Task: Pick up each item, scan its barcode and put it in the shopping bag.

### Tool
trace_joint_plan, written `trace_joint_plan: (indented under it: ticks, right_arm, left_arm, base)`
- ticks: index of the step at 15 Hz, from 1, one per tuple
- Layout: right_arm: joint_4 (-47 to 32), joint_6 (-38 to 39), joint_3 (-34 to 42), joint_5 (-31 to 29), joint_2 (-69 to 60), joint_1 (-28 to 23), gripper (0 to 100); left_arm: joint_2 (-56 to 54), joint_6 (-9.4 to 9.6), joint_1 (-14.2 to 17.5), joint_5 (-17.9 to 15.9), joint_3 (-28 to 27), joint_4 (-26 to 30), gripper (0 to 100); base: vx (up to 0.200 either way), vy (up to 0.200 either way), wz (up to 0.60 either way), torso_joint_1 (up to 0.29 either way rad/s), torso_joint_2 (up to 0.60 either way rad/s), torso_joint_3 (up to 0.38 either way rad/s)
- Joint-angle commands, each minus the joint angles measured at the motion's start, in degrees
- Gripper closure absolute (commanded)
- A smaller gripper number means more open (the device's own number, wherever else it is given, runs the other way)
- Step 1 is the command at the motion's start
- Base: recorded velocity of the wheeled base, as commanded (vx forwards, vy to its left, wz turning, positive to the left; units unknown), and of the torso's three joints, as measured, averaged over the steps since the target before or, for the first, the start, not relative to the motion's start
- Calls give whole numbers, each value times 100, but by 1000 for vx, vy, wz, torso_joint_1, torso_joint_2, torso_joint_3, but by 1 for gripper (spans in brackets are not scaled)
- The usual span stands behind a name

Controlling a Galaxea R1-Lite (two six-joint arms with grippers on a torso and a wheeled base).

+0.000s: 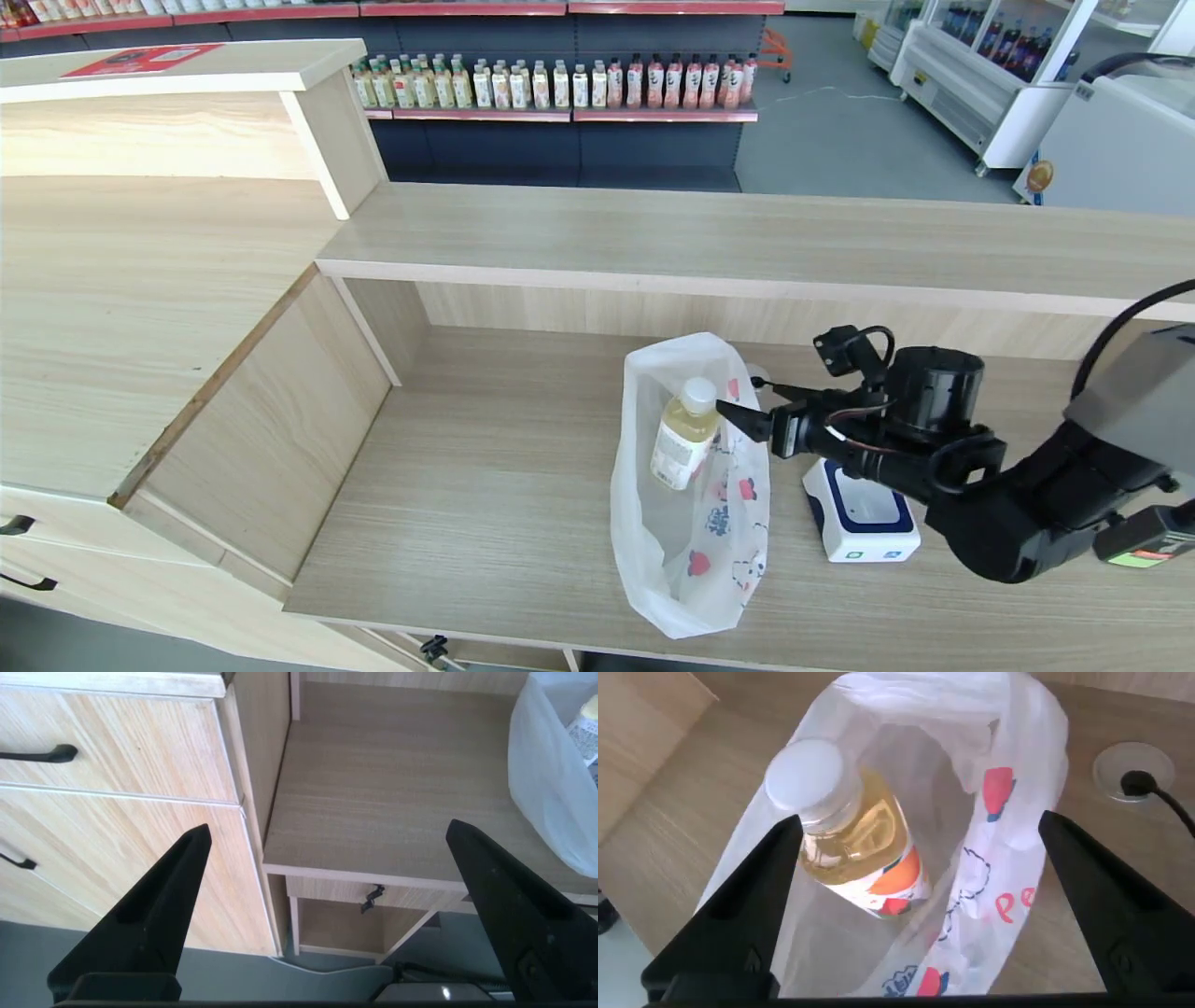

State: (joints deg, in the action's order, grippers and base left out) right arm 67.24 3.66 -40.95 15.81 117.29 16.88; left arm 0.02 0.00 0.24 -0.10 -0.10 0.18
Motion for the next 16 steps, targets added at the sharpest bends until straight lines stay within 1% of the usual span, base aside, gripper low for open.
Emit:
trace_joint_plan:
  ticks: [1, 2, 4, 5, 7, 9, 10, 11, 12, 13, 15, 16]
  right_arm:
    - [-1389, 30, 359, -219, -2025, -871, 0]
    - [-2066, 39, 359, -342, -2579, -1258, 0]
    - [-3226, -278, 412, -447, -3326, -2110, 0]
    - [-3534, -392, 562, -447, -3616, -2409, 0]
    - [-3622, -524, 1326, -456, -4328, -2796, 0]
    - [-3675, -524, 1871, -474, -5040, -2805, 0]
    - [-3710, -515, 2302, -641, -5647, -2805, 0]
    - [-3833, -498, 2469, -676, -5972, -2805, 0]
    - [-3947, -498, 2522, -685, -6156, -2805, 0]
    - [-4360, -480, 2513, -702, -6561, -2849, 0]
    - [-4931, -498, 2390, -711, -7097, -3165, 0]
    - [-5336, -515, 2302, -711, -7369, -3218, 0]
  left_arm:
    - [-2, 0, 2, 1, 1, -1, 0]
    - [-2, 0, 2, 1, 1, -1, 0]
    - [-2, 0, 2, 1, 1, -1, 0]
    - [-2, 0, 2, 1, 1, -1, 0]
    - [-2, 0, 2, 1, 1, -1, 0]
    - [-2, 0, 2, 1, 1, -1, 0]
    - [-2, 0, 2, 1, 1, -1, 0]
    - [-2, 0, 2, 1, 1, -1, 0]
    - [-2, 0, 2, 1, 1, -1, 0]
    - [-2, 9, 2, 1, 1, -1, 0]
    - [-2, 0, 2, 1, 1, -1, 0]
    - [-2, 0, 2, 1, 1, -1, 0]
  base:
    - [0, 0, 0, 0, 0, 0]
    - [0, 0, 0, 0, 0, 0]
    - [0, 0, 0, 0, 0, 0]
    - [0, 0, 0, 0, 0, 0]
    - [0, 0, 0, 0, 0, 0]
    - [0, 0, 0, 0, 0, 0]
    - [0, 0, 0, 0, 0, 0]
    - [0, 0, 0, 0, 0, 0]
    - [0, 0, 0, 0, 0, 0]
    - [0, 0, 0, 0, 0, 0]
    - [0, 0, 0, 0, 0, 0]
    - [0, 0, 0, 0, 0, 0]
